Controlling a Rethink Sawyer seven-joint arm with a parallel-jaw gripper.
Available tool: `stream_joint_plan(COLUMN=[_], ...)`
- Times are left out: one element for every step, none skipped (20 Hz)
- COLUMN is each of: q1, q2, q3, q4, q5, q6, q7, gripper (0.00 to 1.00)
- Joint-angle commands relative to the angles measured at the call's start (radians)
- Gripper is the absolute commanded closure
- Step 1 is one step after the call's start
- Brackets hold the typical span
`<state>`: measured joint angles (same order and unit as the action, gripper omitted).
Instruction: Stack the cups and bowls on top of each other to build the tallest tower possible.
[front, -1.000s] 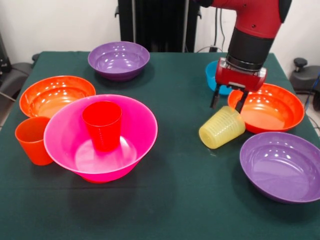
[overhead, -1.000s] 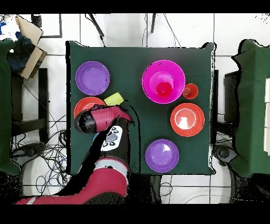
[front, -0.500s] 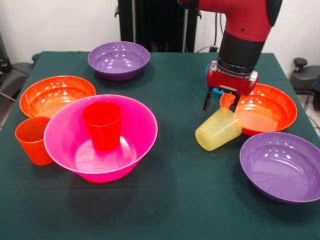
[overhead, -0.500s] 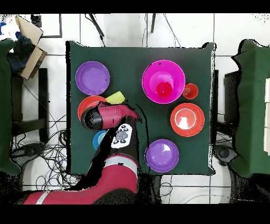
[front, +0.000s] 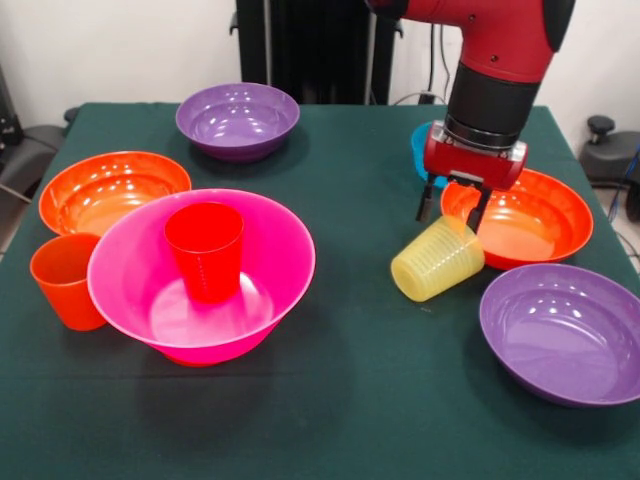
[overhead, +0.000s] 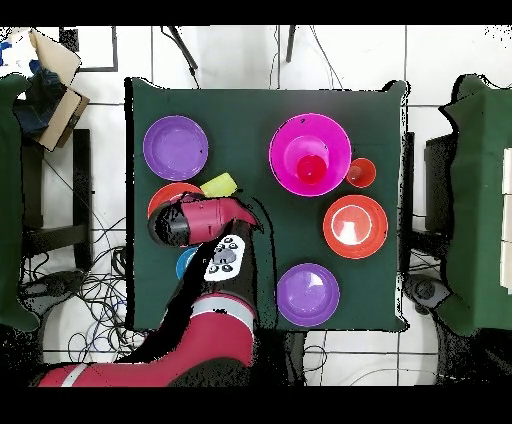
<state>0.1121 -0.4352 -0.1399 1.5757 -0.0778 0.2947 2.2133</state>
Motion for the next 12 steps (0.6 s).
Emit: stream_joint_plan(q1=[0.031, 0.040, 0.052, 0.067, 0.082, 0.111, 0.142, 0.163, 0.184, 0.203, 0.220, 0.237], q2=[0.033, 0.036, 0.039, 0.046, 0.053, 0.068, 0.089, 0.106, 0.125, 0.144, 0.161, 0.178], q3=[0.054, 0.048, 0.036, 0.017, -0.003, -0.045, -0.094, -0.130, -0.168, -0.204, -0.236, -0.268], q4=[-0.070, -0.077, -0.083, -0.095, -0.108, -0.125, -0.148, -0.165, -0.180, -0.194, -0.208, -0.218], q5=[0.031, 0.033, 0.035, 0.039, 0.042, 0.050, 0.059, 0.067, 0.080, 0.093, 0.107, 0.122], q6=[-0.059, -0.068, -0.080, -0.089, -0.099, -0.115, -0.123, -0.133, -0.139, -0.143, -0.143, -0.144], q7=[0.130, 0.134, 0.143, 0.152, 0.162, 0.183, 0.202, 0.214, 0.227, 0.237, 0.244, 0.251], gripper=[0.00, 0.00, 0.00, 0.00, 0.00, 0.00, 0.00, 0.00, 0.00, 0.00, 0.00, 0.00])
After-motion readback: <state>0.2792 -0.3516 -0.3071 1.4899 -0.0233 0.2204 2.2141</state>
